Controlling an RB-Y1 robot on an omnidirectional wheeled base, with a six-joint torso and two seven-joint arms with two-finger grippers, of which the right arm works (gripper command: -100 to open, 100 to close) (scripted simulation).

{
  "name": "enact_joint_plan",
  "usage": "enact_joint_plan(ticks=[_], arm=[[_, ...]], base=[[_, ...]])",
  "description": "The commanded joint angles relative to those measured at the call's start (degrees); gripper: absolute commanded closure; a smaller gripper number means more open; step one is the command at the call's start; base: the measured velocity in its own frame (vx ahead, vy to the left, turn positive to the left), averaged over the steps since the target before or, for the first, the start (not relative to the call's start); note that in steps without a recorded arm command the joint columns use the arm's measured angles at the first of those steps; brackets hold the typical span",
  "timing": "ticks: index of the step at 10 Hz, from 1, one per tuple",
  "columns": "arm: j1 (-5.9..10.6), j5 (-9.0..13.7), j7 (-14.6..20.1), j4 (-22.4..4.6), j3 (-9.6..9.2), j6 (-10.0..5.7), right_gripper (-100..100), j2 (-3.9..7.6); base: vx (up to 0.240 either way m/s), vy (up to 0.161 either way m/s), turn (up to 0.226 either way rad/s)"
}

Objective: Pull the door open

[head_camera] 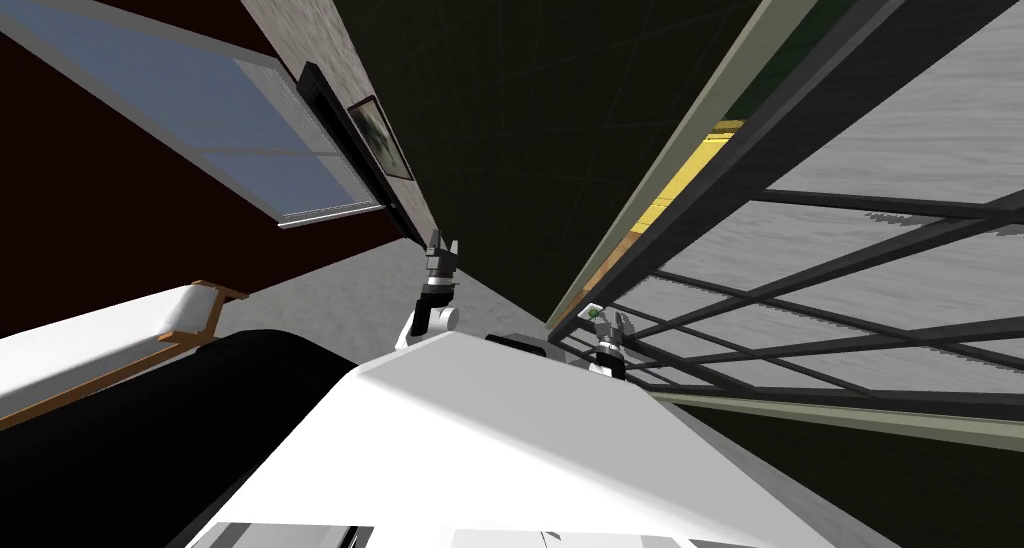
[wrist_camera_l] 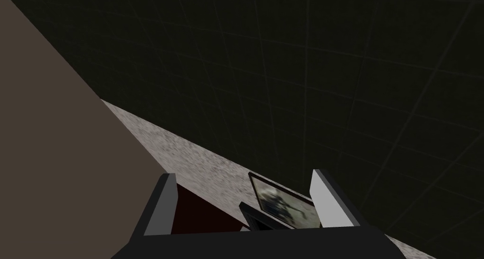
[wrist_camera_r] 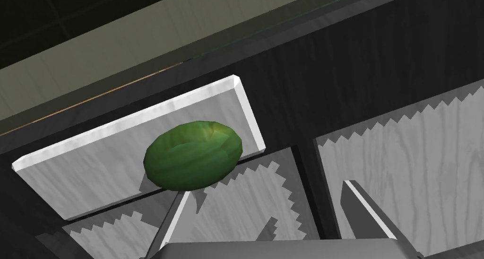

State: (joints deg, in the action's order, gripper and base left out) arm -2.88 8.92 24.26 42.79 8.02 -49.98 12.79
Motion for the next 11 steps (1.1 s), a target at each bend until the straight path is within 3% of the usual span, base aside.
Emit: enact_joint_plan(ticks=[1, 4, 7, 9, 11], arm=[[0.79, -0.06, 1.42, -2.00, -1.28, -0.45, -100, -1.14], [0.79, -0.06, 1.42, -1.24, -1.28, -0.45, -100, -1.14], [0.93, 1.54, 5.47, -1.84, -1.88, -0.29, -100, -1.34], [0.93, 1.54, 5.47, -1.84, -1.88, -0.29, -100, -1.34], [1.08, 3.40, 9.23, -1.66, -2.58, -0.11, -100, -1.57]], base=[[-0.055, 0.000, 0.017], [-0.003, 0.002, 0.002], [-0.024, -0.003, 0.028], [-0.024, -0.008, 0.023], [-0.058, -0.002, 0.022]])
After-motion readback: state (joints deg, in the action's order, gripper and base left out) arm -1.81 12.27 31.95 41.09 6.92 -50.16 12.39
